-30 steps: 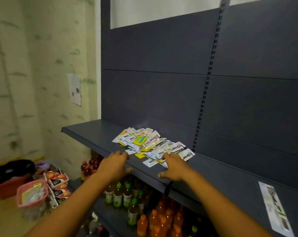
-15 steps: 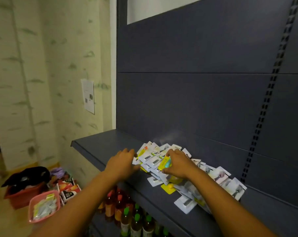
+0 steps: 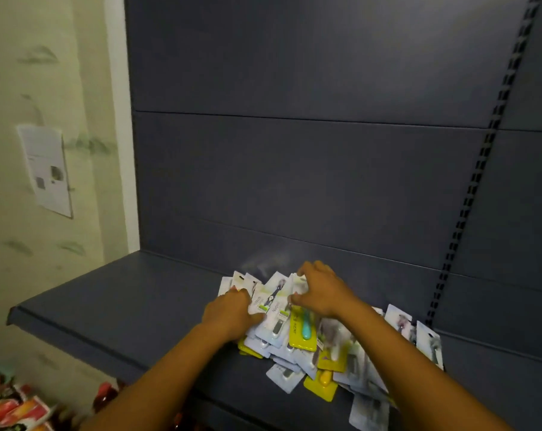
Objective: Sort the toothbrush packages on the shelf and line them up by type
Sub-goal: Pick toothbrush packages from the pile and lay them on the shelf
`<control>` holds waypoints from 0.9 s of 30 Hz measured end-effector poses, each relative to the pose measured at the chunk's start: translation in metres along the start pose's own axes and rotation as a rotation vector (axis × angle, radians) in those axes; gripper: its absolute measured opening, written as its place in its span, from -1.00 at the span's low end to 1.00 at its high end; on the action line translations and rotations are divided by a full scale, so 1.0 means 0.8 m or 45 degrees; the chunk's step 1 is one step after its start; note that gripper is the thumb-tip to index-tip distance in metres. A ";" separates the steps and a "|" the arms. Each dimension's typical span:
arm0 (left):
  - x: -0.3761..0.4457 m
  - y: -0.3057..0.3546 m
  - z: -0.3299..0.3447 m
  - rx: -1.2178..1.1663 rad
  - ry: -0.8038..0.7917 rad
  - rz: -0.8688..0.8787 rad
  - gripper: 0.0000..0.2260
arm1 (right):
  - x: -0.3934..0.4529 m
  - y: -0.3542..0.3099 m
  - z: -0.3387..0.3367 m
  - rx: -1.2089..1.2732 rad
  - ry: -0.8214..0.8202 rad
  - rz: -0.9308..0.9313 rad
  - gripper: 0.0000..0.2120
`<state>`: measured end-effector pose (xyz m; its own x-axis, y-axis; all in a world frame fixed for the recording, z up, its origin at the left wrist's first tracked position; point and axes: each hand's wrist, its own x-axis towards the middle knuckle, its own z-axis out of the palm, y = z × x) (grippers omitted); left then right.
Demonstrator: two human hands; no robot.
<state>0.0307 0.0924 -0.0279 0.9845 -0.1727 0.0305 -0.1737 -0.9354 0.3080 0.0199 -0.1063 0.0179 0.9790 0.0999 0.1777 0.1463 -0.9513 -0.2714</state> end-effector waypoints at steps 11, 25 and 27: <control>0.035 -0.051 -0.019 -0.690 -0.249 0.091 -0.82 | -0.020 -0.061 0.017 -0.013 0.093 0.274 -0.50; -0.006 -0.113 -0.048 -1.542 -0.123 0.201 -0.71 | -0.040 -0.102 0.036 -0.107 0.031 0.470 -0.74; -0.009 -0.115 -0.052 -1.538 -0.096 0.241 -0.70 | -0.041 -0.103 0.042 -0.176 -0.031 0.531 -0.76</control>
<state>0.0404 0.1924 -0.0168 0.9353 -0.3298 0.1279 -0.1400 -0.0131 0.9901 -0.0192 -0.0216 0.0024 0.9535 -0.2959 0.0569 -0.2811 -0.9415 -0.1861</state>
